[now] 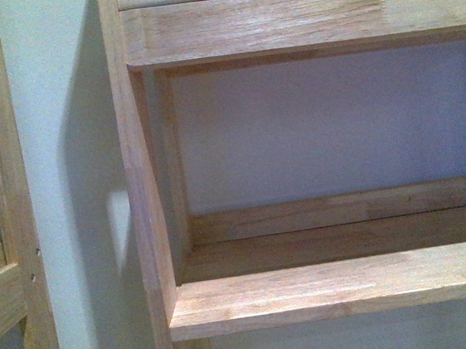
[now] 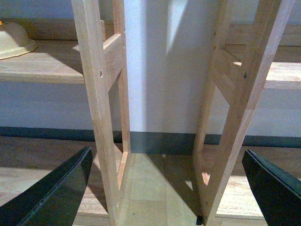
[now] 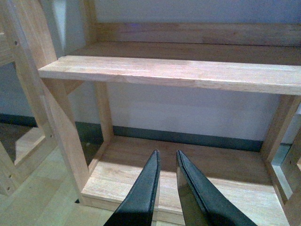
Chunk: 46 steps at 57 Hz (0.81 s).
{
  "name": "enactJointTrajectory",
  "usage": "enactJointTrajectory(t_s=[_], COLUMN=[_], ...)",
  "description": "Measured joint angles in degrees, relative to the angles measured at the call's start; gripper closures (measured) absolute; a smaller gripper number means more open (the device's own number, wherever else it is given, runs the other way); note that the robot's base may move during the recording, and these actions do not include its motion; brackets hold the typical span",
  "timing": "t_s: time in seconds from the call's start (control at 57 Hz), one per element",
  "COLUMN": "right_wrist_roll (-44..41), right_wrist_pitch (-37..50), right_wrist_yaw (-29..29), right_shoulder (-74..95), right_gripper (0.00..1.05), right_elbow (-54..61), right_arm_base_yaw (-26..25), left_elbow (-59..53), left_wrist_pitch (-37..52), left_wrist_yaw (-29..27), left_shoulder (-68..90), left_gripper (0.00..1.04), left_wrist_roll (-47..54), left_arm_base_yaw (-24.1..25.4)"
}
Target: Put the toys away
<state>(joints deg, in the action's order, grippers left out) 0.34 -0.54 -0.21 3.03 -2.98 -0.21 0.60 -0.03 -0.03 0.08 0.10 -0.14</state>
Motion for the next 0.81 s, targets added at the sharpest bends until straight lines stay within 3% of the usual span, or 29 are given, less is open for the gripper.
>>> enactJointTrajectory(t_s=[0.491, 0.719, 0.806], right_wrist_roll=[-0.09, -0.07, -0.07], right_wrist_pitch=[0.26, 0.26, 0.26], right_wrist_yaw=[0.02, 0.02, 0.00], right_shoulder=[-2.54, -2.54, -2.56], right_gripper=[0.87, 0.51, 0.29], right_elbow=[2.21, 2.21, 2.21], right_arm_base_yaw=[0.02, 0.02, 0.02], left_elbow=[0.00, 0.00, 0.00], left_wrist_pitch=[0.00, 0.00, 0.00], left_wrist_yaw=[0.00, 0.00, 0.00], left_shoulder=[0.00, 0.00, 0.00], left_gripper=[0.06, 0.06, 0.06], left_wrist_roll=[0.00, 0.00, 0.00], left_arm_base_yaw=[0.00, 0.00, 0.00])
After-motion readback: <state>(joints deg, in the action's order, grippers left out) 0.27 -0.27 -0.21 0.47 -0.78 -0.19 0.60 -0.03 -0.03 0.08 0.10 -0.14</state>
